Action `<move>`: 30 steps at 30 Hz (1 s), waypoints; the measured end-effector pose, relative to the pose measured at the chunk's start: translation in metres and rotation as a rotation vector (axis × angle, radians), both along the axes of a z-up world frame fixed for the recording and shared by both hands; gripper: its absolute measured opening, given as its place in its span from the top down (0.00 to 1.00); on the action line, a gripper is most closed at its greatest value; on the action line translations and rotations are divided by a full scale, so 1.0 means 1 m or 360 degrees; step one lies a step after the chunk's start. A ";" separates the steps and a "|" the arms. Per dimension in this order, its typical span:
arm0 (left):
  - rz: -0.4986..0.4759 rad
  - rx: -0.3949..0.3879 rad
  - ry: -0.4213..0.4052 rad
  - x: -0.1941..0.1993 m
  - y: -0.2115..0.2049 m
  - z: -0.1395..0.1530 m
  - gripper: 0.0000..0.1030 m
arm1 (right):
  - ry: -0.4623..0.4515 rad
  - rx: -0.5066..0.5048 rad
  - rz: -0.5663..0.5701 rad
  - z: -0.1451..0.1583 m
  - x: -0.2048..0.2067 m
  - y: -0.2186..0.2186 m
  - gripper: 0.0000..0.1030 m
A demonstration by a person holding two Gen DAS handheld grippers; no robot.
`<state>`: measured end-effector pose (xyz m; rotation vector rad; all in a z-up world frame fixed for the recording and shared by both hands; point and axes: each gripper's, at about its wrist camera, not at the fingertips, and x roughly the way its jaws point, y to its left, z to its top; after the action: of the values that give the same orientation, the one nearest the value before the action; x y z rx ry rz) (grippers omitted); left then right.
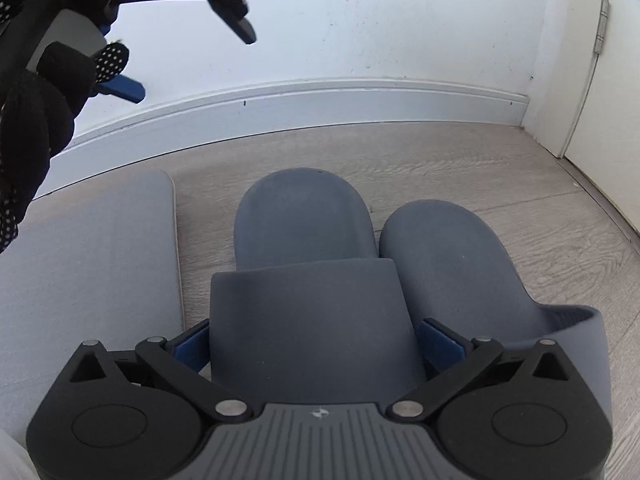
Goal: Organize scattered shoes
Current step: 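Grasp a dark grey slide by its strap with the right gripper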
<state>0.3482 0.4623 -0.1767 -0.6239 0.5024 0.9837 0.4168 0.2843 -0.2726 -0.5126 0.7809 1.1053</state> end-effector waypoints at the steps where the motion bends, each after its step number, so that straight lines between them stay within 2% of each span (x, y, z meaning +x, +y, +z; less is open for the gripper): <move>1: -0.0004 0.0010 0.0001 0.002 -0.001 0.000 0.08 | -0.0002 0.0008 -0.0015 -0.001 0.000 0.000 0.00; 5: 0.0008 0.0006 0.0005 0.003 -0.001 0.001 0.08 | -0.0013 0.0026 -0.0116 -0.002 -0.004 0.002 0.03; 9: 0.0062 -0.0051 -0.0046 -0.005 0.007 -0.001 0.08 | 0.0014 0.0078 -0.0203 -0.001 -0.008 -0.001 0.04; 14: 0.0152 -0.0046 -0.0121 -0.015 0.007 0.002 0.08 | 0.0090 0.0250 -0.0317 0.015 -0.002 -0.015 0.04; 20: 0.0109 0.0004 -0.0081 -0.009 0.002 0.003 0.08 | 0.0210 0.0419 -0.0478 0.040 0.016 -0.035 0.05; 26: 0.0066 -0.0005 -0.0059 -0.007 0.002 0.000 0.08 | 0.0163 0.0609 -0.0711 0.075 0.036 -0.076 0.05; 30: 0.0042 -0.0001 -0.0054 -0.003 0.002 -0.001 0.08 | 0.0004 0.0610 -0.0993 0.088 0.070 -0.121 0.04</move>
<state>0.3450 0.4641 -0.1780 -0.6482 0.4654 0.9964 0.4869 0.1630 -0.1842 0.0645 0.6446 0.6437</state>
